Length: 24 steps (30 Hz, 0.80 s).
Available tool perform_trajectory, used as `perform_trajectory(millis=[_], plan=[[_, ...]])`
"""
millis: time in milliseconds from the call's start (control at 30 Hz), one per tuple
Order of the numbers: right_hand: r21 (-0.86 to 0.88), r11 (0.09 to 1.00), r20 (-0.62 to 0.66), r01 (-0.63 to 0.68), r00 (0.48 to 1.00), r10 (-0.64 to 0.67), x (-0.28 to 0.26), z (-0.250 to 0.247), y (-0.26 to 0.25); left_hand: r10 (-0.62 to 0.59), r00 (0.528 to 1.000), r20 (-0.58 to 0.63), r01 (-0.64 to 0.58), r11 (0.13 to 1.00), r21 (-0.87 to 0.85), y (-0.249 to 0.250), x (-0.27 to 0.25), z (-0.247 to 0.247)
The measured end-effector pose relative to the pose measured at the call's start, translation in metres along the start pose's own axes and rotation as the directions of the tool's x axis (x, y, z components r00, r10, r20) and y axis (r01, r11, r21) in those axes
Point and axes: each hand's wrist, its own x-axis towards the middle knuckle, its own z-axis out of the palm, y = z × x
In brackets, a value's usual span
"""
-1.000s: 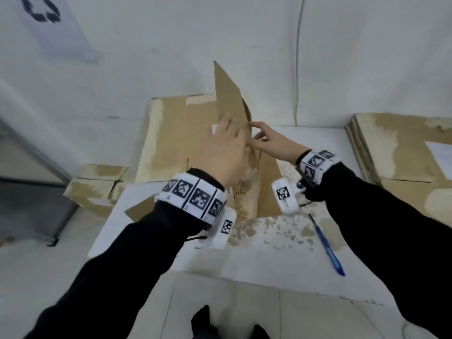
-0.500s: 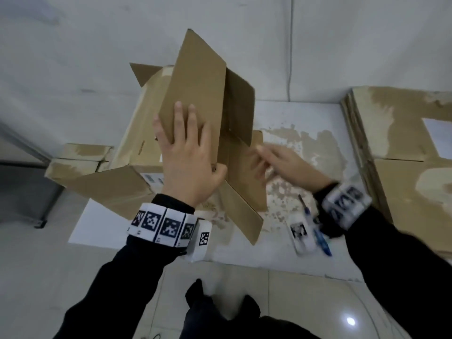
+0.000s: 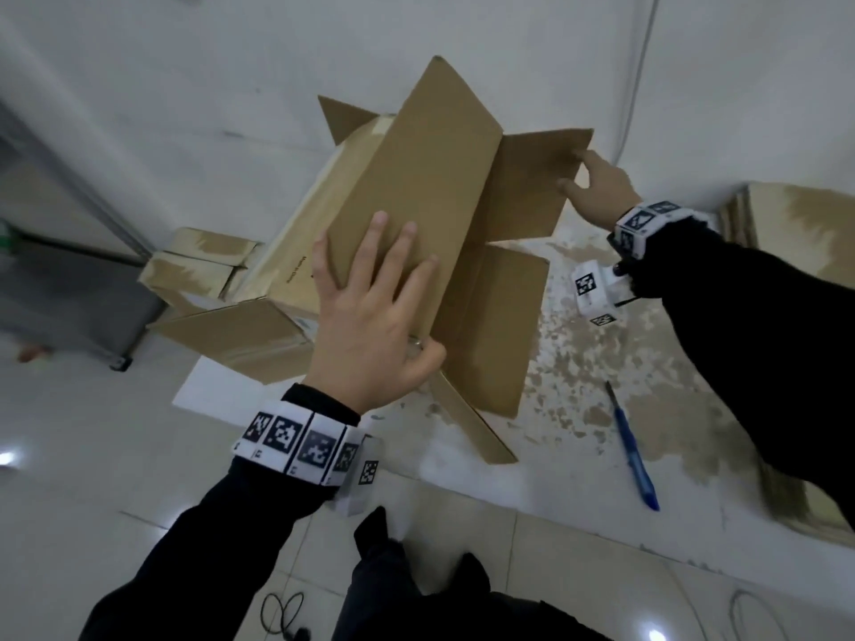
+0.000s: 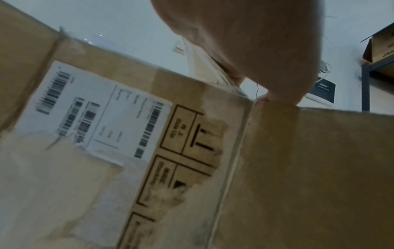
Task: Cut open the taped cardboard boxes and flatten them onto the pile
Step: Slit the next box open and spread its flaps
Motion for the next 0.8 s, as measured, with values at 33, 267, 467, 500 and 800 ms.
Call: perform_trajectory(millis=[33, 267, 467, 500, 800], plan=[[-0.007, 1.0, 0.066, -0.006, 0.998, 0.007, -0.003, -0.003, 0.002, -0.007, 1.0, -0.002, 0.006, 1.0, -0.005, 0.001, 0.003, 0.001], [0.823, 0.507, 0.371, -0.256, 0.918, -0.14, -0.165, 0.028, -0.024, 0.001, 0.999, 0.045, -0.002, 1.0, 0.018, 0.006, 0.07, 0.027], [0.841, 0.482, 0.171, -0.246, 0.966, 0.194, -0.209, 0.107, -0.051, 0.091, 0.986, 0.141, -0.096, 0.995, 0.03, 0.009, 0.129, 0.07], [0.849, 0.462, 0.133, -0.257, 0.95, 0.284, -0.201, 0.111, -0.05, 0.128, 0.975, 0.18, -0.134, 0.991, 0.026, 0.007, 0.135, 0.079], [0.549, 0.682, 0.049, -0.483, 0.833, 0.551, -0.161, 0.143, -0.01, 0.41, 0.781, 0.472, -0.462, 0.887, -0.005, -0.013, 0.104, 0.193]])
